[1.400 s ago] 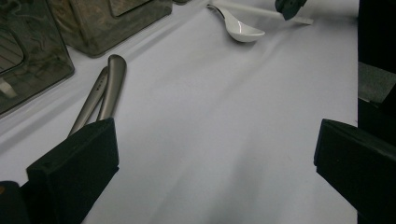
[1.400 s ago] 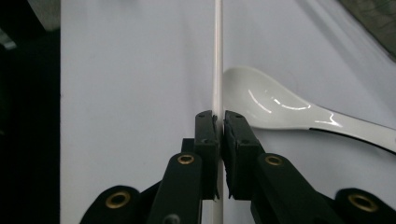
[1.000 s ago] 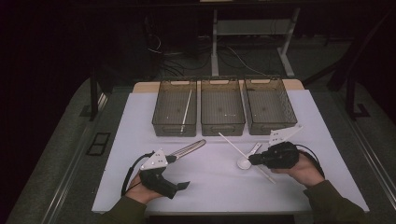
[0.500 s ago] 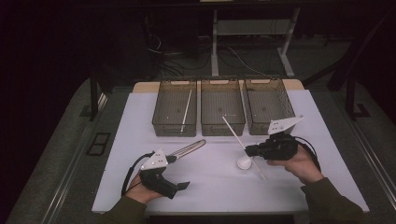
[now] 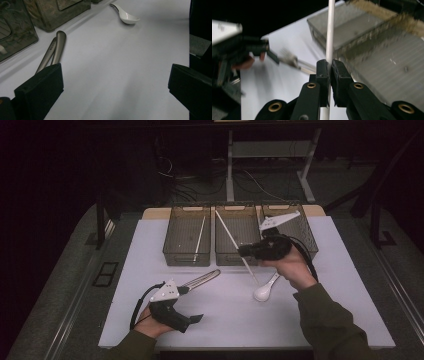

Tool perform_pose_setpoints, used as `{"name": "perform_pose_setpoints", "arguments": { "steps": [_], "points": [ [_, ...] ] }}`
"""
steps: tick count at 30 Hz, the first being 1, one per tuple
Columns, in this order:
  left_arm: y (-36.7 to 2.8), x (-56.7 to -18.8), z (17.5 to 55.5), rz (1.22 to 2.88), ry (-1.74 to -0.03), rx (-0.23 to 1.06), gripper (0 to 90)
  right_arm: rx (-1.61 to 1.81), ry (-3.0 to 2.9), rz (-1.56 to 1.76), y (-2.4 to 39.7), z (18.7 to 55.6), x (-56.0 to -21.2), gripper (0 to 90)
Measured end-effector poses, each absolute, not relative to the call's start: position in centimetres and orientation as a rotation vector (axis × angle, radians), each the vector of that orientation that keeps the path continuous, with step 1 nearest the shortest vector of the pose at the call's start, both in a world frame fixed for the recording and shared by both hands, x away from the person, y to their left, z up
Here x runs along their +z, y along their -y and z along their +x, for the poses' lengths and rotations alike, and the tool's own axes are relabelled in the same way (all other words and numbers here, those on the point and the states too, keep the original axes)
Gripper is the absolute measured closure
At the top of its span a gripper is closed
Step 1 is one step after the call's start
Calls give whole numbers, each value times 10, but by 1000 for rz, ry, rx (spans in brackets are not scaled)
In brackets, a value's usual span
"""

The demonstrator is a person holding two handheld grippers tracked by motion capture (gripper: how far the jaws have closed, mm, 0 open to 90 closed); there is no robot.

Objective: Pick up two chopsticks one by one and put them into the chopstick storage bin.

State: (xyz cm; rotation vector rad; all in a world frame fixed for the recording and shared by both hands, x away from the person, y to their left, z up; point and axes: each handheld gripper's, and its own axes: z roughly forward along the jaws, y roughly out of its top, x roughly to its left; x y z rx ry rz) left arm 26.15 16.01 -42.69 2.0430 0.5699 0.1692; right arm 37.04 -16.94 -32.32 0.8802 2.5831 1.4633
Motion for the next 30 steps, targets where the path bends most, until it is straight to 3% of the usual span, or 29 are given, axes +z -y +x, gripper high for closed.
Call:
{"name": "perform_pose_setpoints", "arguments": {
  "steps": [14,30],
  "points": [
    [-159,-427,262,2034,-562,171,0,1435,-2530,924,83,437,-292,843],
    [-159,-425,262,2023,-549,157,0,1356,-2499,1028,14,488,-318,842]
  ]
}}
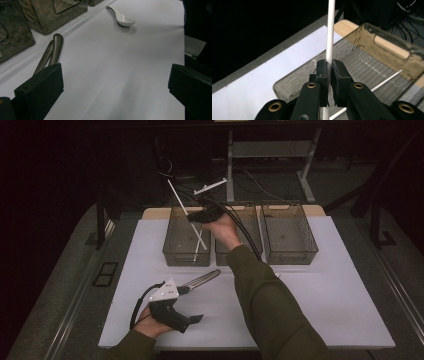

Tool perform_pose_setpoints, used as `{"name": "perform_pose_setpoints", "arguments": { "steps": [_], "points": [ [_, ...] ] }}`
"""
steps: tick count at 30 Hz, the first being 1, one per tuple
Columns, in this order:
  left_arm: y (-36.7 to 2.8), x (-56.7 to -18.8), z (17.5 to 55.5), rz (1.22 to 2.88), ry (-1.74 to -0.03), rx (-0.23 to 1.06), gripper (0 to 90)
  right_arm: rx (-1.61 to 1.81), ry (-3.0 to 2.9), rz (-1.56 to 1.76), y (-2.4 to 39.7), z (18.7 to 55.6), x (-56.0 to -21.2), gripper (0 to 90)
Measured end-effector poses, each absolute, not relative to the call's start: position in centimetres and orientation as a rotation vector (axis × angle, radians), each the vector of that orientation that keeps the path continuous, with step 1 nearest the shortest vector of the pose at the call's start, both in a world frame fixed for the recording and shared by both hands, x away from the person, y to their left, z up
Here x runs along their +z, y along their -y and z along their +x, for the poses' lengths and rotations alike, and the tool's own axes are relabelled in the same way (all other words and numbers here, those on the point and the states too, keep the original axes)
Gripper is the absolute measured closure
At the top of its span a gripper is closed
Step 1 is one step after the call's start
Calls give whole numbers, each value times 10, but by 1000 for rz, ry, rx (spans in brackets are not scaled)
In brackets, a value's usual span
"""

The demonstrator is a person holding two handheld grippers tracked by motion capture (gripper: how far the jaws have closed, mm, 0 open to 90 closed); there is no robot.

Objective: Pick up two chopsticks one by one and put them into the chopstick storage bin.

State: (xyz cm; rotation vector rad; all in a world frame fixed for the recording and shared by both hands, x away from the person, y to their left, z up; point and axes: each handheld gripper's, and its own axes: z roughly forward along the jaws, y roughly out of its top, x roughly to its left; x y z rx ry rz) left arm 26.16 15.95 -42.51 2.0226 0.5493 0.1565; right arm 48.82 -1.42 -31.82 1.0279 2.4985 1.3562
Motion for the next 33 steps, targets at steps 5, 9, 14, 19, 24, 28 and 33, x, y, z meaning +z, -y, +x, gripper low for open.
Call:
{"name": "perform_pose_setpoints", "arguments": {
  "steps": [5,9,14,19,24,28,33],
  "points": [
    [-159,-425,261,2020,-548,152,0,1256,-2535,1055,5,493,-337,842],
    [-158,-425,261,2020,-550,143,0,1200,-2551,1102,0,495,-352,842],
    [-159,-425,261,2026,-545,142,0,1126,-2579,1090,-6,495,-366,841],
    [-159,-425,261,2025,-547,141,0,1068,-2594,1115,-9,496,-376,839],
    [-159,-425,260,2023,-548,141,0,996,-2587,1107,-15,495,-385,770],
    [-160,-425,260,2022,-548,143,0,1033,-2568,1103,-11,493,-384,702],
    [-160,-424,261,2020,-549,144,0,1120,-2576,1081,1,488,-375,605]
  ]
}}
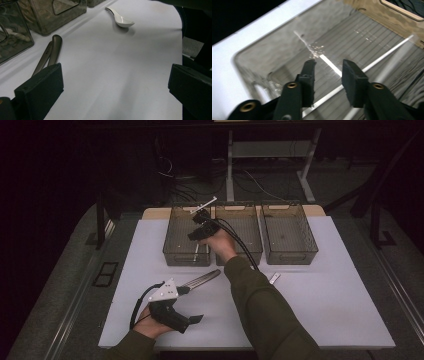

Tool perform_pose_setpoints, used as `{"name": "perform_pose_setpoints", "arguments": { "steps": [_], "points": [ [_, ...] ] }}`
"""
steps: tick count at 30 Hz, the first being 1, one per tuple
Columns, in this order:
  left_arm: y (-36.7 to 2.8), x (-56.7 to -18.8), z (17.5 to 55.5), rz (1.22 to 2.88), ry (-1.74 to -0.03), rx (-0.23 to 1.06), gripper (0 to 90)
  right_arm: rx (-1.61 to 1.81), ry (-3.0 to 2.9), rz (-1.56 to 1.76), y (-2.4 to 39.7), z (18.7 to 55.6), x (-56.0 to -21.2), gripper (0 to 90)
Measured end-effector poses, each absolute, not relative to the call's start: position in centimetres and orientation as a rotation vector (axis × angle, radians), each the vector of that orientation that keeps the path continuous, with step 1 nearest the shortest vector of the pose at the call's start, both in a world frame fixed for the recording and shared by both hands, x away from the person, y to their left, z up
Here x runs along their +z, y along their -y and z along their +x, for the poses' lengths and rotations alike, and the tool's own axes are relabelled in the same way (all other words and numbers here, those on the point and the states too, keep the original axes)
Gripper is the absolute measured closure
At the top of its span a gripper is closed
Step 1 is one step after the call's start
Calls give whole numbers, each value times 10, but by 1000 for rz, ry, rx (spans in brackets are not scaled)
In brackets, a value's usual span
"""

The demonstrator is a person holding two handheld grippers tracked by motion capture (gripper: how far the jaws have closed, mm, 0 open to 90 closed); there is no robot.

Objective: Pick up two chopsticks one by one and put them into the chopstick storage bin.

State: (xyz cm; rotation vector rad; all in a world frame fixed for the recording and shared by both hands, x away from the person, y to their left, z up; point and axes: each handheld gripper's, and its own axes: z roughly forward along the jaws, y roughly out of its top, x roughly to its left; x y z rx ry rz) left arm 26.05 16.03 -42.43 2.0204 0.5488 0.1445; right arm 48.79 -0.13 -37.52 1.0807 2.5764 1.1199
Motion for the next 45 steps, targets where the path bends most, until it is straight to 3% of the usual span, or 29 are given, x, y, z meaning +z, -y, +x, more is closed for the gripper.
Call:
{"name": "perform_pose_setpoints", "arguments": {
  "steps": [8,14,29,45],
  "points": [
    [-159,-425,261,2030,-549,150,0,1276,-2577,1004,36,465,-366,469],
    [-158,-426,262,2033,-548,147,0,1339,-2609,917,66,441,-357,429],
    [-159,-426,261,2035,-564,145,0,1398,-2605,823,134,382,-365,406],
    [-160,-426,261,2033,-587,162,0,1412,-2552,879,200,345,-380,392]
  ]
}}
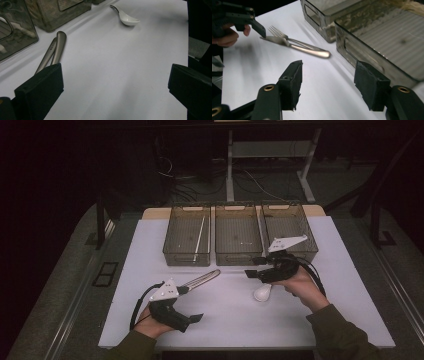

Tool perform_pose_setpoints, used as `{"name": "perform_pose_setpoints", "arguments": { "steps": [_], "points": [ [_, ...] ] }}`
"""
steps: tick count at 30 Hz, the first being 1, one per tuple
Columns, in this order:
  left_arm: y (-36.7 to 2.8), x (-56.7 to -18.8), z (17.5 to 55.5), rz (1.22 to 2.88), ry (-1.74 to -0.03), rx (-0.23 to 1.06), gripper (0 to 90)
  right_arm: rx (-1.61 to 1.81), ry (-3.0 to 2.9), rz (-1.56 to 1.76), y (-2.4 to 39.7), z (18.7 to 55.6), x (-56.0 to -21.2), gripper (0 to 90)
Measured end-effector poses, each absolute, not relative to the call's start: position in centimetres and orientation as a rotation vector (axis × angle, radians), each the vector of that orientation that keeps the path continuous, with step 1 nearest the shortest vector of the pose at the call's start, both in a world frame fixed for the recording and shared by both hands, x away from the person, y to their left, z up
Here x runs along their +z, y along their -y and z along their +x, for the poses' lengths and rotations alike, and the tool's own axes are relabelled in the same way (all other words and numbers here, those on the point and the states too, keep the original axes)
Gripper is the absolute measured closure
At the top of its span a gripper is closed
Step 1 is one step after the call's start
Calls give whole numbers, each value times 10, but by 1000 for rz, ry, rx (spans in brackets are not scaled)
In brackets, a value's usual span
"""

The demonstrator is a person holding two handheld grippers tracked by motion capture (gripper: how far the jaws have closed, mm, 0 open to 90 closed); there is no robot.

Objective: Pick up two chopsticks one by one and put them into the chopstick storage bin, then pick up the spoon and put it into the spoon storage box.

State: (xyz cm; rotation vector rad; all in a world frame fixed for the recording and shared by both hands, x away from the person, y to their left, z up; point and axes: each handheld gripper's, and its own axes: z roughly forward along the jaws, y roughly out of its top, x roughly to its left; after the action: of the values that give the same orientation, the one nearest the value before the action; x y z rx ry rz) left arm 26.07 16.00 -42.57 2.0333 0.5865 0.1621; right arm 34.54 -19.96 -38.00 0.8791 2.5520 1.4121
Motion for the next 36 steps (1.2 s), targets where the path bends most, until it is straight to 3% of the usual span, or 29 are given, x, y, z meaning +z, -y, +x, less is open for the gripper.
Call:
{"name": "perform_pose_setpoints", "arguments": {
  "steps": [9,27,36],
  "points": [
    [-159,-426,261,2033,-585,161,0,1346,-2497,959,233,339,-392,410],
    [-159,-427,260,2042,-582,160,0,1139,-2433,1167,259,371,-425,872],
    [-160,-427,260,2042,-581,157,0,1041,-2501,1180,250,380,-442,895]
  ]
}}
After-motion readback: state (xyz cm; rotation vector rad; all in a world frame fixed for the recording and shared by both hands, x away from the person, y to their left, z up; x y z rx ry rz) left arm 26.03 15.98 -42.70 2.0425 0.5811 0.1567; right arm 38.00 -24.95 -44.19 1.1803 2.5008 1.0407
